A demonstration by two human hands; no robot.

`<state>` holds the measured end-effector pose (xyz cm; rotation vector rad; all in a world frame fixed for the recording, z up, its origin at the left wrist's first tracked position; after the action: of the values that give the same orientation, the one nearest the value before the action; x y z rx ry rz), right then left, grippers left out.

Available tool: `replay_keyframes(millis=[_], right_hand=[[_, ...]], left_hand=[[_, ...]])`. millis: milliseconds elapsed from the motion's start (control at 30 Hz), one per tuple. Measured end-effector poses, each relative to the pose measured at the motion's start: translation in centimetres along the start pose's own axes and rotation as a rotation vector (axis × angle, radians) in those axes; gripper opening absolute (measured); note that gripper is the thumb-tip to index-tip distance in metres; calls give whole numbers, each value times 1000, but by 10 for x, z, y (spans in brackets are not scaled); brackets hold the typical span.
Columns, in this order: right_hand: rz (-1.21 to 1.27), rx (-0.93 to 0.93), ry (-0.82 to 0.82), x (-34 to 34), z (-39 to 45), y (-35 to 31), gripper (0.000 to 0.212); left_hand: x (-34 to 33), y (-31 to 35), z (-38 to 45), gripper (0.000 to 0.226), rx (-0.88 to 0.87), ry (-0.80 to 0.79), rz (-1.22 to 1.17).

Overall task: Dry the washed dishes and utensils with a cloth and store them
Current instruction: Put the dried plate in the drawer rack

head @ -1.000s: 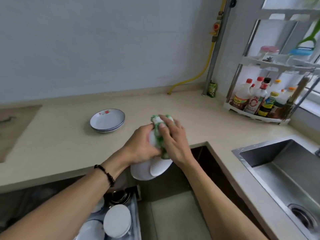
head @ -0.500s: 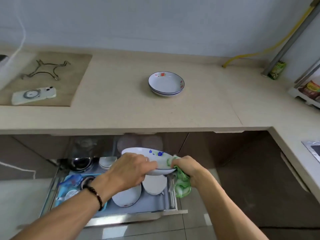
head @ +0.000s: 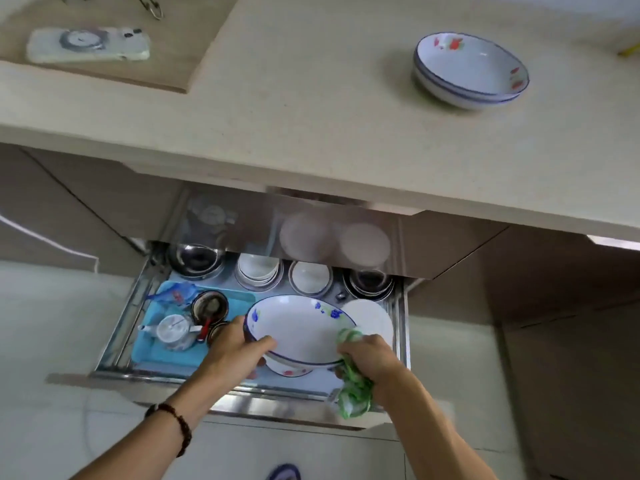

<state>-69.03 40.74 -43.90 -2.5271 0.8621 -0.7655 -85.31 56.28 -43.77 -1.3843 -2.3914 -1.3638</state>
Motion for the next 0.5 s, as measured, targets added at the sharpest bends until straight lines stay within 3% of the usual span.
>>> replay_keyframes(millis=[67,300,500], right_hand=[[-87,0,-11,-24,32,19,1],[-443,78,4,-91,138,71,30],[-318,19,31,-109,179,93,40]], left_hand=[[-12,-29,21,25,32,11,-2],[-55,-109,97,38,161,43,38],[-83,-137,146,46,124,92,131]])
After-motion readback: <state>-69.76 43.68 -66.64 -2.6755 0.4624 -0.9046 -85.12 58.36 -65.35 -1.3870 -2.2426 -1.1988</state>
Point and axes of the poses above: each hand's wrist, its own z-axis towards the middle knuckle, its own x-axis out of the back of the hand, y = z × x, the point moved 3 cm from there along z, towards the middle knuckle, and after that the axes turned 10 degrees about y, right-handed, at the moved point
